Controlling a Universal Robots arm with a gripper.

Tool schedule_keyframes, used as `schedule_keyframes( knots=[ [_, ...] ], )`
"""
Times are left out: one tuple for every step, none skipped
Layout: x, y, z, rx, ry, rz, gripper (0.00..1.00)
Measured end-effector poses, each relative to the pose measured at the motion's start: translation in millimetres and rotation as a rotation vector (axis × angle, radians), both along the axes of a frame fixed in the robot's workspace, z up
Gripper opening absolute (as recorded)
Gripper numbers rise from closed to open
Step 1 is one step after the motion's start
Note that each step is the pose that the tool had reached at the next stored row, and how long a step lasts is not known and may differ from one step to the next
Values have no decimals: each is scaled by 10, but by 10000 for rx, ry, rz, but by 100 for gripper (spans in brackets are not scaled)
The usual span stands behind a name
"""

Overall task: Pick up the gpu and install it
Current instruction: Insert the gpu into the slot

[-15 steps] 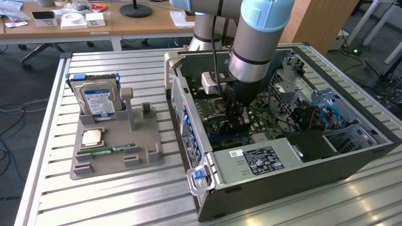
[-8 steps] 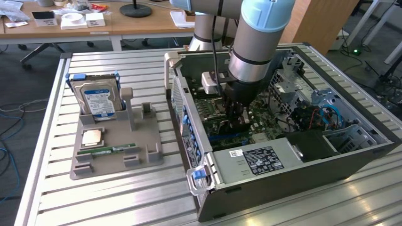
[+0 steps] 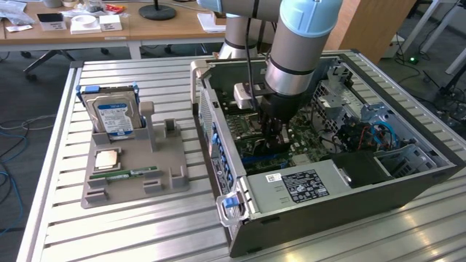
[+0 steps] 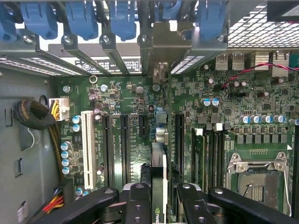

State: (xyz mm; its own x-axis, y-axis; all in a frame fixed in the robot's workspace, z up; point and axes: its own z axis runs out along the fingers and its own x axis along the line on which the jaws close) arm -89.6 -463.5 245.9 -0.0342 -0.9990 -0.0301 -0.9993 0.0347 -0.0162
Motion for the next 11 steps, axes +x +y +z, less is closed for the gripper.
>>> schedule_keyframes(
  knots=[
    [0,0,1,-2,1,0,26],
    [0,0,1,-2,1,0,26],
    [0,0,1,-2,1,-1,26],
    [0,0,1,-2,1,0,26],
    [-1,0,1,-2,1,-1,26],
    [0,0,4,-3,2,-1,26],
    [-1,0,6,-2,1,-1,26],
    [0,0,7,-2,1,0,26],
    [-1,0,7,0,0,-1,26],
    [-1,0,6,0,-1,-1,26],
    [-1,0,7,-1,-1,-1,26]
  ],
)
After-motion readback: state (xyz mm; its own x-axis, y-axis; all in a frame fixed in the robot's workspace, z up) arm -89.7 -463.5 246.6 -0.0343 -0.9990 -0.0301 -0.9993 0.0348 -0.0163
